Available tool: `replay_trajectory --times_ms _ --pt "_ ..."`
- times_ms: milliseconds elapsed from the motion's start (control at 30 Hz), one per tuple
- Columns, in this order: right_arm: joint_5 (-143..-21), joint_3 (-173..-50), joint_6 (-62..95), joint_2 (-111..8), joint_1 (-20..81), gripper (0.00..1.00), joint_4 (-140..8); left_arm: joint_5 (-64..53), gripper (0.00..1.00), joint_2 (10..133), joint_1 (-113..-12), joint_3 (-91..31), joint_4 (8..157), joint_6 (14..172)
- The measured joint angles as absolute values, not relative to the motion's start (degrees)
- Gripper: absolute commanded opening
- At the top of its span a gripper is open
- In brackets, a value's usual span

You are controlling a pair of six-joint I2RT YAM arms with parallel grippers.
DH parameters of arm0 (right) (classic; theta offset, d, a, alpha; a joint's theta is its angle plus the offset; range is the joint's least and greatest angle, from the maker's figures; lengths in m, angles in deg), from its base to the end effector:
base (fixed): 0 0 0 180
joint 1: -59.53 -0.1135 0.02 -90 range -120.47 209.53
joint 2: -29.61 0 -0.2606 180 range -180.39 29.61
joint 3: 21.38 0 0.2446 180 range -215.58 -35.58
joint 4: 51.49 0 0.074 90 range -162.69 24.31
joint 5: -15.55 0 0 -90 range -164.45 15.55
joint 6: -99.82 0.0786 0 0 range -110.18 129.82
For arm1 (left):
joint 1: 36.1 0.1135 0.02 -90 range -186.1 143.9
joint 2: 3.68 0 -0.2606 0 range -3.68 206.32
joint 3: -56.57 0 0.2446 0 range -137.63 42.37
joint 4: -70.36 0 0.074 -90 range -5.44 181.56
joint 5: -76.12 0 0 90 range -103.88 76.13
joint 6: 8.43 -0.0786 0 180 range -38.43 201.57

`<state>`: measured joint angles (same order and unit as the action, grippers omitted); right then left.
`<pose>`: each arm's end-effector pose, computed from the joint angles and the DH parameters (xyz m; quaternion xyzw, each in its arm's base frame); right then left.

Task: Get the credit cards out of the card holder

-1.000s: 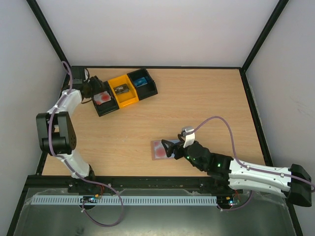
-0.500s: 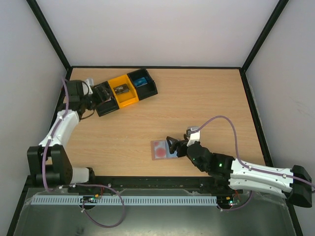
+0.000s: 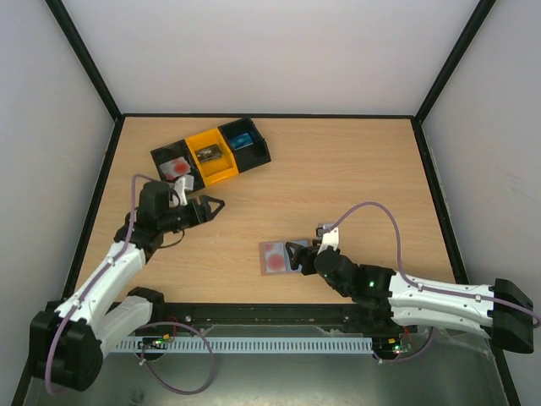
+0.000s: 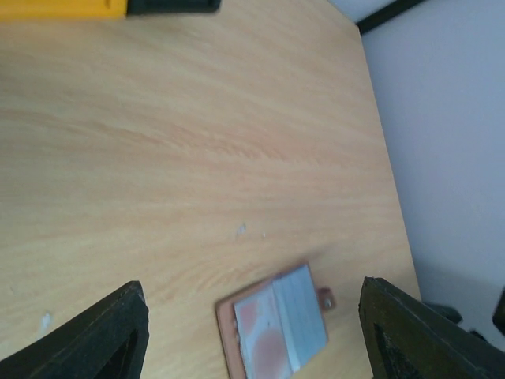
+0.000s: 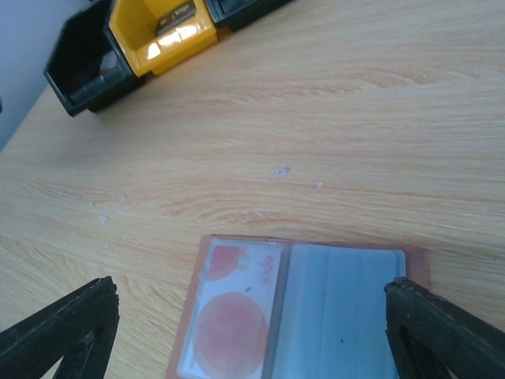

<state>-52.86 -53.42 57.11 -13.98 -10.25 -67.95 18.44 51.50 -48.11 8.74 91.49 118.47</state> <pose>0.0965 0.1784 0.1751 -0.0696 0.8447 0.3477 0.4010 0.2233 -0.0905 0.2292 -0.0389 0.8366 -0.4211 0.3482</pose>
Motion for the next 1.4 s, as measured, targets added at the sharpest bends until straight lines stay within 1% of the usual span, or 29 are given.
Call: replay_trajectory --times_ms 67,100,200,233,267,400,733,867,1067,1267,1367,1400 --pt "-53.4 -53.2 57.8 -15.1 -10.3 0.77 -67.9 18.0 0.7 48.9 -50.2 11.2 91.2 119.8" --pt "-53.6 -53.0 58.1 -15.7 -10.3 0.7 -67.6 17.8 0.68 47.5 -51.3 12.6 90.8 120.7" --pt "-54.6 -52.4 58.8 -17.3 -10.3 0.47 -66.6 17.2 0.68 44.5 -54.5 16.2 88.8 123.7" --pt "-54.9 -52.2 59.3 -18.0 -10.3 0.41 -66.2 16.8 0.68 43.9 -55.7 17.2 88.0 124.7" --pt "-55.2 -52.1 59.5 -18.8 -10.3 0.37 -65.6 16.4 0.69 43.6 -56.9 18.1 86.9 125.7" --pt "-56.6 -52.0 60.1 -22.8 -10.3 0.31 -63.4 15.6 0.7 44.7 -61.5 20.8 82.1 129.2" --pt "-62.6 -52.8 59.8 -34.2 -7.5 0.27 -58.1 12.4 0.69 52.3 -71.8 21.4 72.4 133.3" --pt "-66.4 -53.4 59.1 -38.5 -5.2 0.23 -55.8 11.1 0.65 53.6 -74.4 22.9 69.1 134.7" --pt "-70.3 -54.6 58.5 -43.5 -4.0 0.2 -53.2 9.9 0.64 56.2 -76.5 27.3 62.5 138.6" --pt "-71.7 -54.7 58.5 -45.9 -3.5 0.11 -51.8 9.3 0.64 59.6 -77.4 27.6 58.9 140.4" --pt "-71.7 -54.7 58.5 -46.2 -3.4 0.03 -51.6 9.0 0.65 60.9 -77.8 27.6 57.1 141.1" --pt "-71.7 -54.7 58.5 -46.2 -3.4 0.02 -51.6 9.0 0.66 61.5 -78.0 27.5 56.5 141.2"
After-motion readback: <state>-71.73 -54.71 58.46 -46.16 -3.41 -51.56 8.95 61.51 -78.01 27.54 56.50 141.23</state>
